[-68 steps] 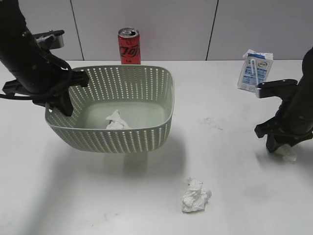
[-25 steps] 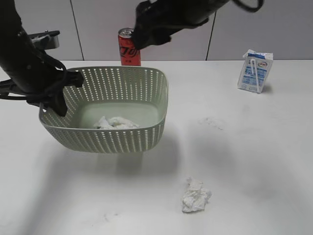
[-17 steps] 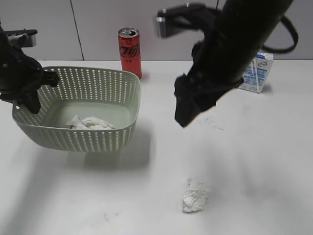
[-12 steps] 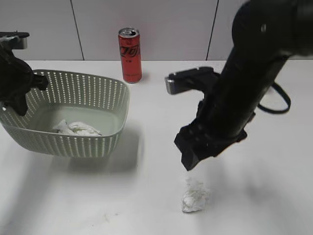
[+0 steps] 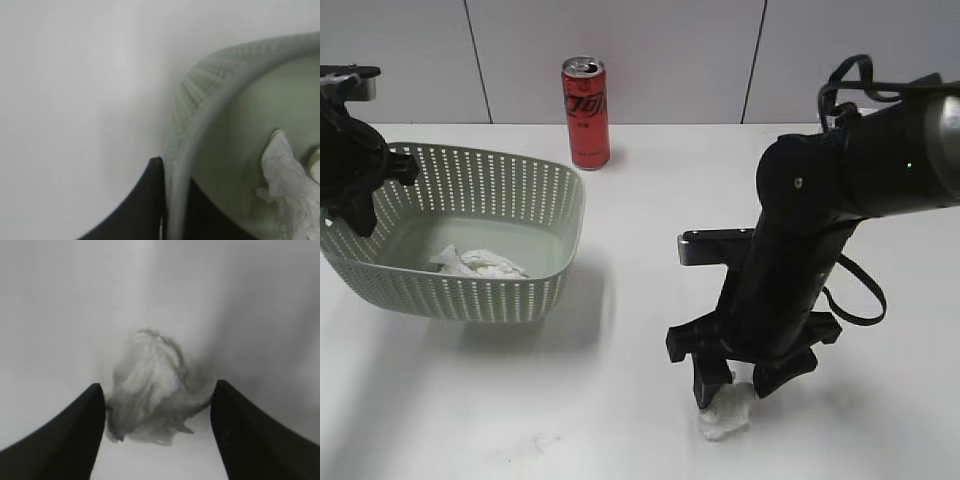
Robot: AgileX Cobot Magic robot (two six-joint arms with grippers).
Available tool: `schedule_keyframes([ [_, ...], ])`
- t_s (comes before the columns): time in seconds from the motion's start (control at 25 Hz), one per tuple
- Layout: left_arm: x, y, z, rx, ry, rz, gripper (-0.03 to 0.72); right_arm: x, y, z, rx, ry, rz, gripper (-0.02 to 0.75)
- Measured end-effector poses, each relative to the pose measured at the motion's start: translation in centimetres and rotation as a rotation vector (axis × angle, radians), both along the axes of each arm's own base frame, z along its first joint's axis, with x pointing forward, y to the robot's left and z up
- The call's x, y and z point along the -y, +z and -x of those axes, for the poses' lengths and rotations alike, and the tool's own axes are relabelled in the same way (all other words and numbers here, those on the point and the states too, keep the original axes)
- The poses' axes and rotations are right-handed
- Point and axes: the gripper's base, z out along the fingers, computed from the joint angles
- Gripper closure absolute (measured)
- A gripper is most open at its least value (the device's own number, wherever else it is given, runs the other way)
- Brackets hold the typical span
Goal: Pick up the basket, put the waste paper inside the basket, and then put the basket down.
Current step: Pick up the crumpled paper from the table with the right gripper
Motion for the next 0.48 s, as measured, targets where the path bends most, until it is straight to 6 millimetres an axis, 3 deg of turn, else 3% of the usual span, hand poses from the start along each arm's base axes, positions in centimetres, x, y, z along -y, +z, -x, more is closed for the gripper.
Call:
schedule_keyframes([
  [0.16, 0.01, 0.00, 0.00, 0.000, 0.000, 0.001, 0.688, 0.01, -1.00, 0.02, -0.027, -0.014, 0.020, 0.241],
  [0.28, 0.02, 0.00, 0.00, -0.001, 0.001, 0.002, 0.688, -0.01, -1.13, 0.04, -0.034, -0.018, 0.020, 0.296],
  [0.36, 0.04, 0.00, 0.00, 0.000, 0.002, 0.004, 0.688, -0.02, -1.13, 0.03, -0.033, -0.019, 0.020, 0.398],
  [0.48, 0.05, 0.00, -0.01, 0.001, 0.003, 0.007, 0.688, -0.08, -0.94, -0.05, -0.021, -0.024, 0.010, 0.631],
])
